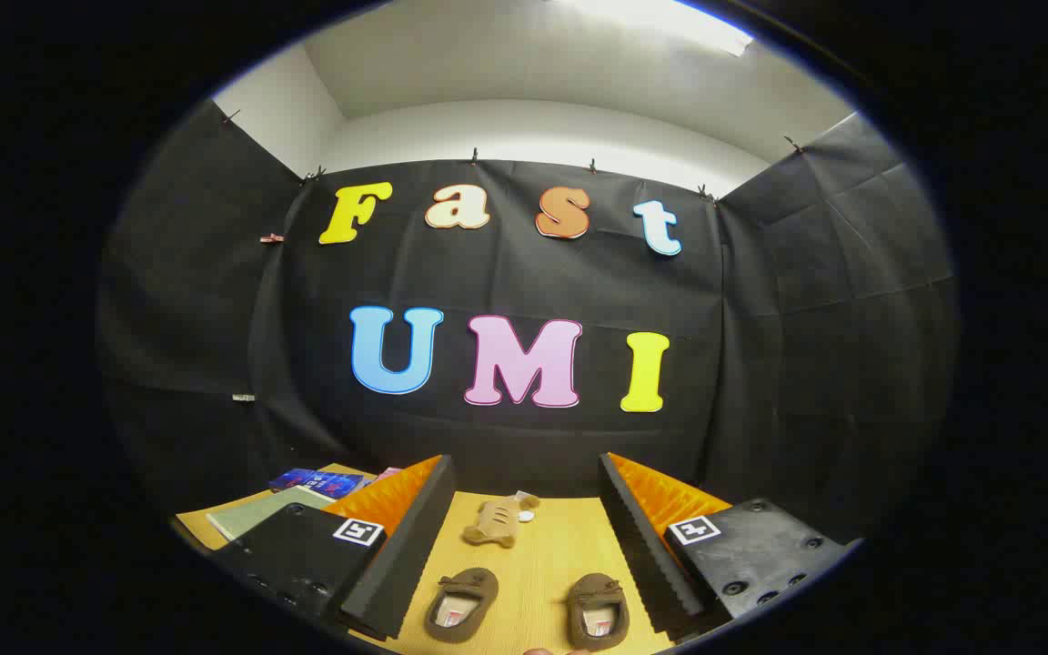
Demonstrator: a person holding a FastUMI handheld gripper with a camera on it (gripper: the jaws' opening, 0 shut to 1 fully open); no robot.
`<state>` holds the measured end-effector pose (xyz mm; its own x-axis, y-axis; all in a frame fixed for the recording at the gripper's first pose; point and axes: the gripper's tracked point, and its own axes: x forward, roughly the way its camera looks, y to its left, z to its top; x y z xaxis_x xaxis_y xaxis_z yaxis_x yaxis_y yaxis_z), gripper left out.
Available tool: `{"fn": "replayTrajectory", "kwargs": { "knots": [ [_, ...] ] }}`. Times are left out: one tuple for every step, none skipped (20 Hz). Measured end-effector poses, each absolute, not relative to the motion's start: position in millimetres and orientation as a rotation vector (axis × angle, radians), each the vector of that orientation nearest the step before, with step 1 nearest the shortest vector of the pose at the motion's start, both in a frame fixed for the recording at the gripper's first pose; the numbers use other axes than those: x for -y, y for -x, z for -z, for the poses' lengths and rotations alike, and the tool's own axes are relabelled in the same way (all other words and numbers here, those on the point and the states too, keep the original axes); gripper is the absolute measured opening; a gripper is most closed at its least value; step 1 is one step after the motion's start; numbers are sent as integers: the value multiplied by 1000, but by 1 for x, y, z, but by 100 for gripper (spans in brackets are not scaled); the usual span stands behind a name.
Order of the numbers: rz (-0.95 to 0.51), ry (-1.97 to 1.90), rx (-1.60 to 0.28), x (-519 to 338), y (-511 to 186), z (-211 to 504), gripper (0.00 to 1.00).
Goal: Open the storage box then place both shoes into the box .Put the left shoe in first, then the right shoe, with the right side of both shoes facing outward in a uniform manner.
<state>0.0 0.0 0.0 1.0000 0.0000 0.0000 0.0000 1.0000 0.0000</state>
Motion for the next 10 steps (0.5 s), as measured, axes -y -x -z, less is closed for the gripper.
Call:
{"fn": "replayTrajectory", "kwargs": {
  "knots": [
    [-5, 1, -2, -1, 0, 1, 97],
    [-9, 1, 0, -1, 0, 1, 98],
    [-10, 1, 3, 0, 0, 0, 98],
    [-10, 1, 3, 0, -1, 0, 97],
    [-12, -3, -1, -1, -2, 2, 97],
    [-12, -7, -7, -1, -2, 4, 98],
    [-9, -11, -12, 1, -3, 6, 97],
    [-4, -14, -20, 3, -3, 9, 97],
    [6, -15, -35, 5, -4, 15, 98],
    [14, -15, -50, 7, -3, 20, 97]
  ]
}}
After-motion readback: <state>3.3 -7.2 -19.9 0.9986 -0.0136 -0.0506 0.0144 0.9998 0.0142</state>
